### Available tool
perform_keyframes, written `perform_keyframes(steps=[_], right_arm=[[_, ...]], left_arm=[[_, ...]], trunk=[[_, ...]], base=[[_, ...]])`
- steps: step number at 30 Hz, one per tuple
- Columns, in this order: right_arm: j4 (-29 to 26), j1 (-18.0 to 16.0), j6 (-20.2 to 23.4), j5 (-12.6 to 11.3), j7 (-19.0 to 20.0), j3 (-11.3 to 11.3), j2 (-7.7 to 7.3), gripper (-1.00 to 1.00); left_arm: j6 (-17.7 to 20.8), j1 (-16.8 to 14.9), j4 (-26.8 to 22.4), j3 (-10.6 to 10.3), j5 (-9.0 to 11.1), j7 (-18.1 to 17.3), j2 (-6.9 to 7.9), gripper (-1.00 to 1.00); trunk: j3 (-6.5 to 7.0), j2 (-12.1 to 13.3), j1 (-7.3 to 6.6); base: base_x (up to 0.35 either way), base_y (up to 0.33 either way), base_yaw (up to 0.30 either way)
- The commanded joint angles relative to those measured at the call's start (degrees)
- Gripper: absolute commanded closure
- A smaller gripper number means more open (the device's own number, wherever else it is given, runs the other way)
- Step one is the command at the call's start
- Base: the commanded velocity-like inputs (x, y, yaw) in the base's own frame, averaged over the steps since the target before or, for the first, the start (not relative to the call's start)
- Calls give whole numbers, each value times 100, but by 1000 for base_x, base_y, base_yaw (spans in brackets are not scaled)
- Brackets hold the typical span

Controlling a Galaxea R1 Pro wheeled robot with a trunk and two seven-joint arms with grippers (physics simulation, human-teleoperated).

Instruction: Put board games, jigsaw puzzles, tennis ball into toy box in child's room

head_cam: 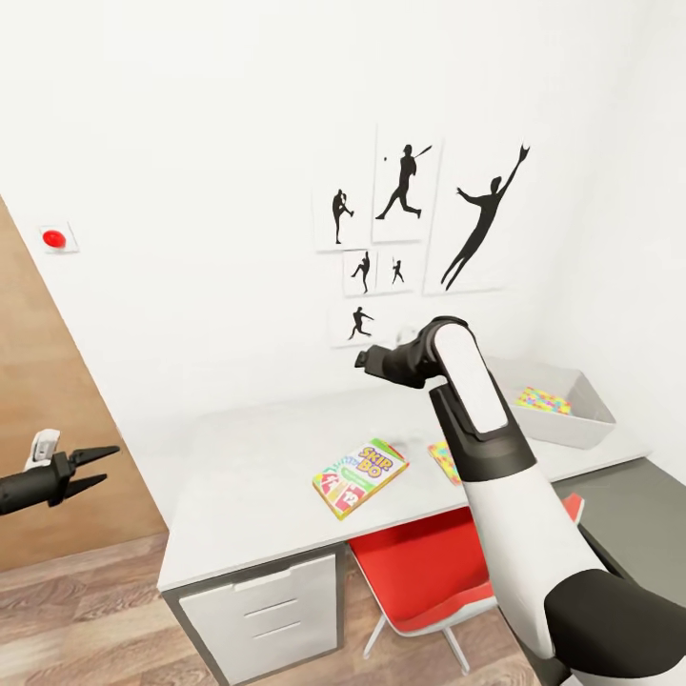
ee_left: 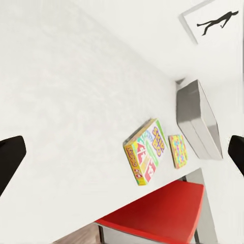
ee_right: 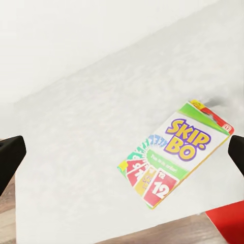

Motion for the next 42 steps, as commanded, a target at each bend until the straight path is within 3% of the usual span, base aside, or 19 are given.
perform_keyframes(steps=[1,5,13,17,21,26,32,39,42], right_arm=[[-2,-8,48,-48,-59,8,3,-100],[-2,-8,45,-51,-59,29,27,-100],[45,-8,44,-47,-64,47,122,-100],[198,-10,43,-45,-70,78,122,-100],[494,-21,43,-44,-75,101,122,-100],[686,-31,43,-39,-88,107,122,-100],[909,-51,43,76,-93,106,122,-100],[1245,-84,43,509,-87,102,122,-100],[1287,-90,43,576,-77,101,122,-100]], left_arm=[[91,-14,-10,-2,23,-6,-1,-100],[411,-37,-349,30,20,36,-94,-100],[1031,-56,-1343,44,-3,263,-519,-100],[1178,-137,-1567,46,4,633,-838,-100],[1232,-472,-1640,49,12,1184,-1333,-100],[1247,-639,-1653,51,20,1728,-1689,-100],[1257,-687,-1657,58,24,2009,-1857,-100],[1270,-698,-1658,79,28,2056,-1887,-100],[1273,-700,-1658,123,29,2053,-1889,-100]], trunk=[[-14,-14,4],[-14,-14,4],[-14,-14,4],[-14,-14,4],[-14,-14,4],[-14,-14,4],[-14,-14,4],[-14,-14,4],[-14,-14,4]], base=[[1,-2,2],[1,-1,1],[0,0,0],[0,0,0],[0,0,0],[0,0,0],[0,0,0],[0,0,0],[0,0,0]])
